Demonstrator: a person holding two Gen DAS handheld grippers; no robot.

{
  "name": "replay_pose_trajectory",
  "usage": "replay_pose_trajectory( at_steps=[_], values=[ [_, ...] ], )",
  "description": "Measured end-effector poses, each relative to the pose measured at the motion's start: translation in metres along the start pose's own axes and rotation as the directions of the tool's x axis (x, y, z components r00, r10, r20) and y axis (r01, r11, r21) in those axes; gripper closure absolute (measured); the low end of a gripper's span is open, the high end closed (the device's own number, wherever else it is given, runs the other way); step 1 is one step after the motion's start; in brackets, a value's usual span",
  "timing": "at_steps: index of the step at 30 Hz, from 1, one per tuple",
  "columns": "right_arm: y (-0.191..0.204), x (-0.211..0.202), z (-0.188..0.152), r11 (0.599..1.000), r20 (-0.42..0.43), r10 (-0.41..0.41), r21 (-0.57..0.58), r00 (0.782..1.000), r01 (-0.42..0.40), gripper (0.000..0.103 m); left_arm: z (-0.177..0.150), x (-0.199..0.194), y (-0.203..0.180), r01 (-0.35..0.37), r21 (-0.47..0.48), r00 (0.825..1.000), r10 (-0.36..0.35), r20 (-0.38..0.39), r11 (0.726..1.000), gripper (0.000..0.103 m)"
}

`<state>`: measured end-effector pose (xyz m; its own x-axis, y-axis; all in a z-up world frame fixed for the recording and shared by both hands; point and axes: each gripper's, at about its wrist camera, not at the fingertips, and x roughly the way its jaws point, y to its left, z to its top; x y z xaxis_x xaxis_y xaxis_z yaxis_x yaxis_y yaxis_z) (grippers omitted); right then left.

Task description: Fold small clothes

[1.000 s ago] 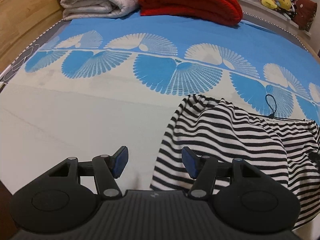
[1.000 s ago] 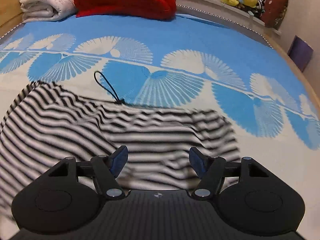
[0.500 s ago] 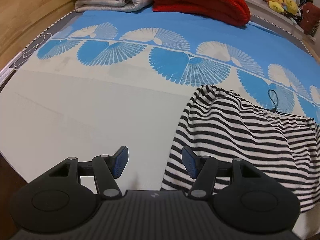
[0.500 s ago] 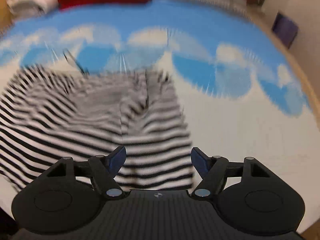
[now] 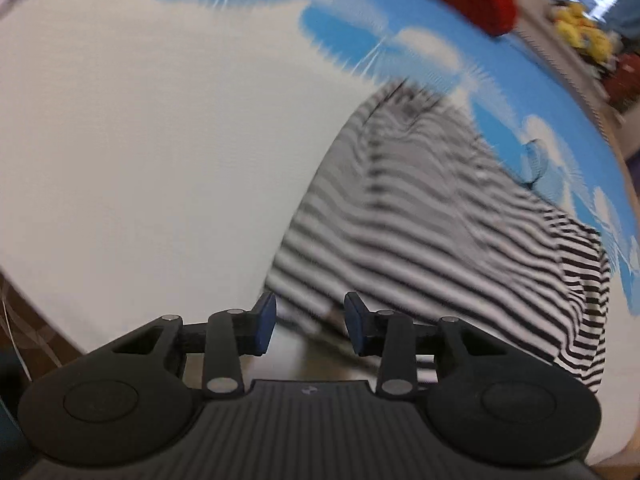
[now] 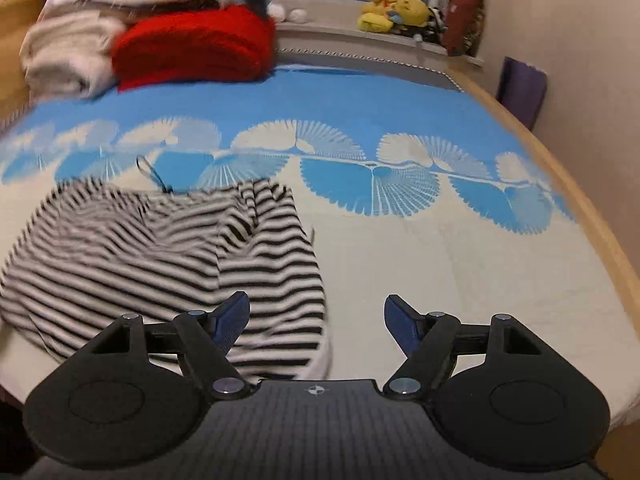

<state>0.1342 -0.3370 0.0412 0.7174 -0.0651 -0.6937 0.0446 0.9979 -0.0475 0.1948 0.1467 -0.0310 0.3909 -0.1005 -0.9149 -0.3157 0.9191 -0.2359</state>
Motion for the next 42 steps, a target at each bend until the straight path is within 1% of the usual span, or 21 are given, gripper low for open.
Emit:
replay_pose_trajectory(
  at_steps=[2,4,6,10,11,12,15,19,23,24,25,26,27,28,29,30,31,34,37,40,42],
  values=[
    [-0.005,0.004,-0.003,1.0,-0.021,-0.008,-0.001,1.0,0.008,0.027,-0.003,0.01,0.005,0.007,-0.05,1.0,-0.008,-0.027,0.999,0.061],
    [-0.009,0.004,-0.006,1.0,-0.034,-0.01,0.019,0.999,0.011,0.027,-0.003,0.015,0.009,-0.003,-0.089,0.999,0.0,-0.035,0.996,0.061],
    [-0.014,0.006,-0.005,0.999,-0.042,-0.01,0.046,0.999,0.012,0.027,-0.001,0.016,0.013,0.004,-0.123,0.999,-0.009,-0.035,0.992,0.061],
    [-0.017,0.011,-0.004,0.996,-0.07,-0.042,0.071,0.997,0.047,0.027,0.005,0.016,0.015,0.009,-0.144,1.0,-0.013,-0.026,0.99,0.059],
    [-0.017,0.013,-0.005,0.996,-0.077,-0.05,0.071,0.996,0.055,0.027,0.006,0.017,0.016,0.015,-0.152,0.999,-0.02,-0.031,0.988,0.056],
    [-0.017,0.015,-0.006,0.996,-0.087,-0.057,0.069,0.995,0.063,0.027,0.007,0.019,0.017,0.02,-0.161,0.999,-0.026,-0.04,0.987,0.051],
    [-0.016,0.019,-0.007,0.995,-0.106,-0.075,0.055,0.992,0.081,0.027,0.004,0.024,0.019,0.027,-0.182,0.997,-0.041,-0.071,0.983,0.042],
    [-0.018,0.023,-0.008,0.994,-0.124,-0.086,0.056,0.989,0.094,0.027,0.004,0.031,0.01,0.015,-0.14,0.997,-0.026,-0.074,0.99,0.036],
    [-0.02,0.024,-0.009,0.993,-0.127,-0.091,0.062,0.988,0.099,0.027,0.003,0.034,0.0,-0.008,-0.091,0.998,0.002,-0.057,0.996,0.036],
    [-0.021,0.024,-0.009,0.993,-0.128,-0.092,0.063,0.988,0.101,0.027,0.002,0.035,-0.003,-0.015,-0.082,0.999,0.011,-0.047,0.997,0.038],
    [-0.021,0.024,-0.01,0.993,-0.13,-0.093,0.065,0.987,0.102,0.027,0.002,0.035,-0.005,-0.021,-0.072,0.999,0.019,-0.035,0.997,0.044],
    [-0.021,0.024,-0.01,0.993,-0.132,-0.094,0.065,0.987,0.104,0.027,0.002,0.035,-0.007,-0.024,-0.062,0.999,0.023,-0.024,0.998,0.049],
    [-0.021,0.024,-0.011,0.993,-0.134,-0.095,0.063,0.986,0.104,0.027,0.002,0.035,-0.01,-0.024,-0.054,1.0,0.023,-0.014,0.998,0.063],
    [-0.021,0.024,-0.011,0.993,-0.136,-0.095,0.061,0.986,0.104,0.027,0.002,0.037,-0.012,-0.021,-0.046,1.0,0.021,-0.008,0.999,0.081],
    [-0.021,0.025,-0.012,0.993,-0.138,-0.096,0.06,0.986,0.105,0.027,0.001,0.038,-0.014,-0.022,-0.038,1.0,0.021,-0.006,0.999,0.088],
    [-0.021,0.025,-0.012,0.993,-0.14,-0.098,0.059,0.985,0.107,0.027,0.0,0.038,-0.015,-0.019,-0.033,1.0,0.019,0.0,0.999,0.092],
    [-0.021,0.025,-0.013,0.992,-0.142,-0.099,0.059,0.985,0.108,0.027,0.0,0.037,-0.016,-0.021,-0.03,1.0,0.022,0.01,0.999,0.094],
    [-0.023,0.026,-0.012,0.992,-0.143,-0.1,0.067,0.985,0.11,0.027,-0.001,0.026,-0.018,-0.032,0.0,0.997,0.031,0.066,1.0,0.095],
    [-0.021,0.026,-0.011,0.991,-0.143,-0.099,0.07,0.985,0.109,0.027,-0.001,0.007,-0.014,-0.004,0.002,0.992,0.004,0.126,1.0,0.096],
    [-0.019,0.027,-0.009,0.992,-0.141,-0.097,0.068,0.985,0.107,0.027,-0.002,-0.007,-0.006,0.017,0.009,0.988,-0.018,0.15,1.0,0.096],
    [-0.018,0.029,-0.009,0.992,-0.142,-0.096,0.066,0.985,0.106,0.027,-0.003,-0.012,-0.003,0.013,0.022,0.985,-0.017,0.171,1.0,0.096]
  ],
)
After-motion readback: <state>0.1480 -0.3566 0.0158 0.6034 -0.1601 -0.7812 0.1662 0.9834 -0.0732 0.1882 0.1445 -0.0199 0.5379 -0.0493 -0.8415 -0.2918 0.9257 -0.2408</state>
